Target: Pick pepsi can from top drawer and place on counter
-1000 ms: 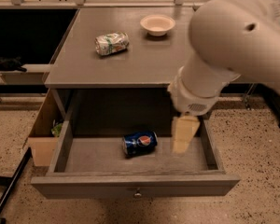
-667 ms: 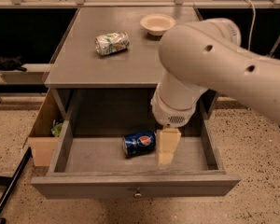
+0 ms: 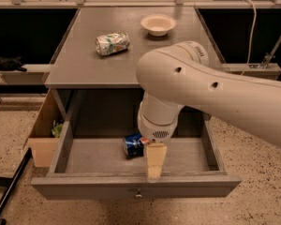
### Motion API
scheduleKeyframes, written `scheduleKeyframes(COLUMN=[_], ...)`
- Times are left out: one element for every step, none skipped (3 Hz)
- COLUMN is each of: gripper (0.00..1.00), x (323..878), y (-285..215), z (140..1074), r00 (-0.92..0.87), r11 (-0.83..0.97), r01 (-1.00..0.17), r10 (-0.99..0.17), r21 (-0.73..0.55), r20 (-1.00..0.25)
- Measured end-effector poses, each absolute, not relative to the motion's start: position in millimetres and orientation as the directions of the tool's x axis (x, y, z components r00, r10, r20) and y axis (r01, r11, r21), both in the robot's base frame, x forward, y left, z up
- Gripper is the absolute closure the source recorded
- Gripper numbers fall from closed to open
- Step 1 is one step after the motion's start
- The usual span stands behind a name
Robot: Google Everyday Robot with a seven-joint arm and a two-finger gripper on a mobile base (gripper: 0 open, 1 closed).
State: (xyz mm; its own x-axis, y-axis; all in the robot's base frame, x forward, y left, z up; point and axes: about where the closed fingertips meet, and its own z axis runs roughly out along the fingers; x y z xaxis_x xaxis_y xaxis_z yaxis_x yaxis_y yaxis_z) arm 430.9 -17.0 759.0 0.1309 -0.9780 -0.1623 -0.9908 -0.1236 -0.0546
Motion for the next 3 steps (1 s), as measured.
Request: scheduleKeyframes(gripper=[0.00,0.00,0.00], x=[433.7,487.0,479.5], y=[-10.6,-17.4,-15.3], z=[756.1,744.8,743.9], r00=[0.143,0.096,0.101], r11=[-0.138,-0.096,-0.099], r01=[-0.989,-0.995,-0.995], r10=[-0.980,-0.990,-0.990], r21=[-0.046,-0.010,-0.018], r20=[-0.140,-0.105,-0.102])
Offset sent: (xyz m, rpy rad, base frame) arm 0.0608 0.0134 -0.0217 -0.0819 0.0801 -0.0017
